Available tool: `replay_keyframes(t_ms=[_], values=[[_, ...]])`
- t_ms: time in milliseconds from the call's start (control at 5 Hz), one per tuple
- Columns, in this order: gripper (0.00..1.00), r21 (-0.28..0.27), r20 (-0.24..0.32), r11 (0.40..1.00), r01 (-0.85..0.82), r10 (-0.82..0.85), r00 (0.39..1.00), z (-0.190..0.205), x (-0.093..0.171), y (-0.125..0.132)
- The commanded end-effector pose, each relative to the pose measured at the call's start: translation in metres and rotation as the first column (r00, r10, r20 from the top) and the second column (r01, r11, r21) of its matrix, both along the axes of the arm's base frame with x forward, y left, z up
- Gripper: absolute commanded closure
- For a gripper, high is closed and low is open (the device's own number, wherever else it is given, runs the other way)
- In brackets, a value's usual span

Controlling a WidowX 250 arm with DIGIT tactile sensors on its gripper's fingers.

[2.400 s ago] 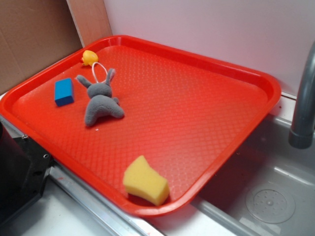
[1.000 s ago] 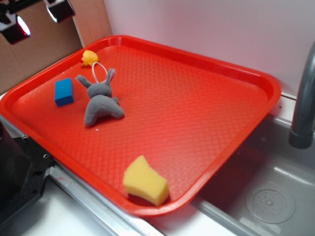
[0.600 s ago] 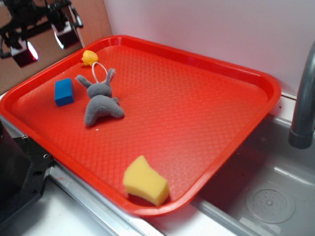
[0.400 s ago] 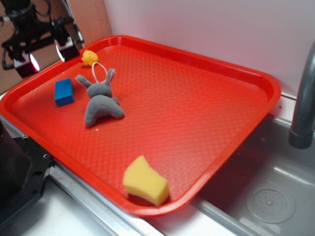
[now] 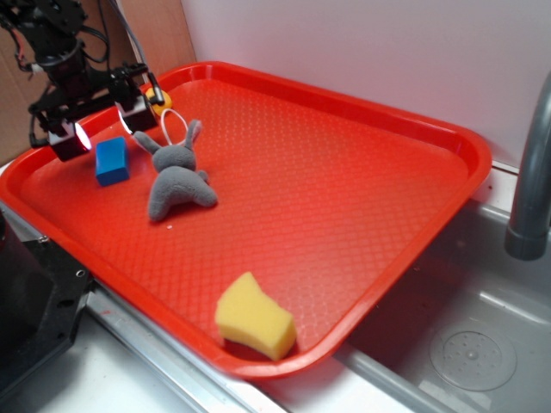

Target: Grab the blue block.

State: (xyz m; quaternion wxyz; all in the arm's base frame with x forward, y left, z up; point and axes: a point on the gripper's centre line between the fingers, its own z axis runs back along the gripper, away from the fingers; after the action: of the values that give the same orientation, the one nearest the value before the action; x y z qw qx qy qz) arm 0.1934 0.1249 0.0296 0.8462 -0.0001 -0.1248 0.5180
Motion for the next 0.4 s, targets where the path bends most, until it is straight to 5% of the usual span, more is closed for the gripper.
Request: replay_keyframes(t_ms=[0,200], values=[[0.0,-0.021,0.031,0.998,0.051,-0.05,0.998,-0.002,-0.007,-0.0113],[0.0,-0.01,0.019,0.999,0.039,-0.039,0.999,-0.006,-0.0099,-0.0142]])
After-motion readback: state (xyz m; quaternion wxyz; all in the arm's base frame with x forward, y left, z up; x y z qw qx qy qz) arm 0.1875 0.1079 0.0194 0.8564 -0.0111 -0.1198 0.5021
